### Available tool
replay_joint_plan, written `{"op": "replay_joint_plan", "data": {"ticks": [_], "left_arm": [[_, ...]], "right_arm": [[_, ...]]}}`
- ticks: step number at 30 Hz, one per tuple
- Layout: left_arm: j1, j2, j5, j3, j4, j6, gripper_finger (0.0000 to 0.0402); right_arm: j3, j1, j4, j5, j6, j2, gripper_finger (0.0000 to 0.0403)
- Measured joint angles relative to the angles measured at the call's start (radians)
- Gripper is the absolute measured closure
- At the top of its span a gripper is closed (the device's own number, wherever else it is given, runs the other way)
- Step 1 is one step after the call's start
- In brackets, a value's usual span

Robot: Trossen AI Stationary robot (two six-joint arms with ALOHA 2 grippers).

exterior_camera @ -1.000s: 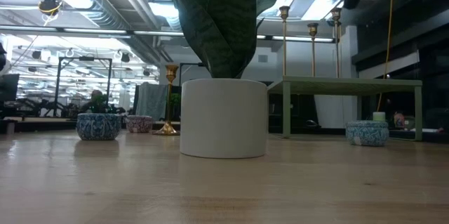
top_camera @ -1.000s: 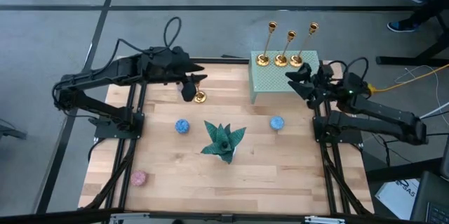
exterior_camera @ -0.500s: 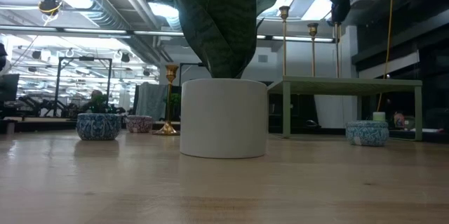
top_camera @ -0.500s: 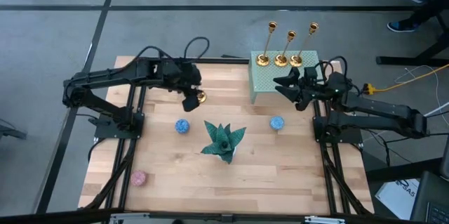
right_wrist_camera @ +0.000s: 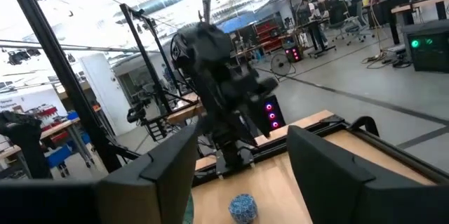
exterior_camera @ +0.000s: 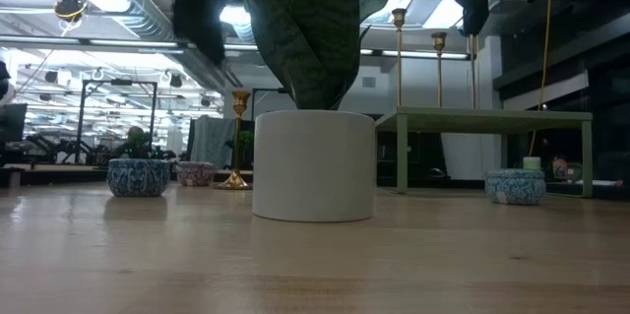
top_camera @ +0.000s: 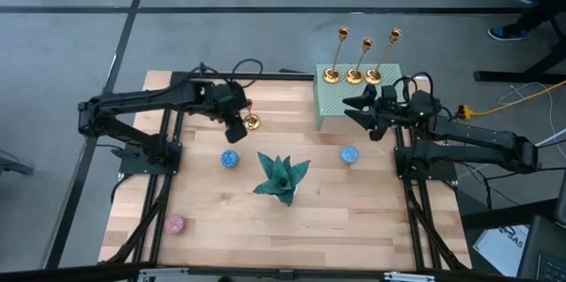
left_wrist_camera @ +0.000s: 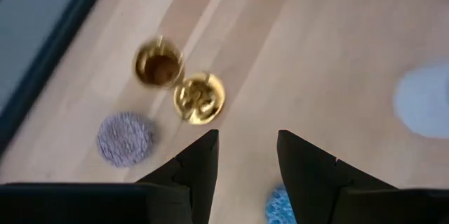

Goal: Stock candles and holders on shelf
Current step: Align the gold candle holder with the other gold candle holders on the shelf

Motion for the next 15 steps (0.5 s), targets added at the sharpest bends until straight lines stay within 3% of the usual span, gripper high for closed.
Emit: {"op": "replay_joint_plan", "data": {"ticks": [15], "left_arm": [[0.102,0.000,-0.069,-0.368,0.493,-0.006,0.0230]], "right_arm": [[0.000,0.000,-0.049,0.000,-0.004,0.000,0.0178]]}}
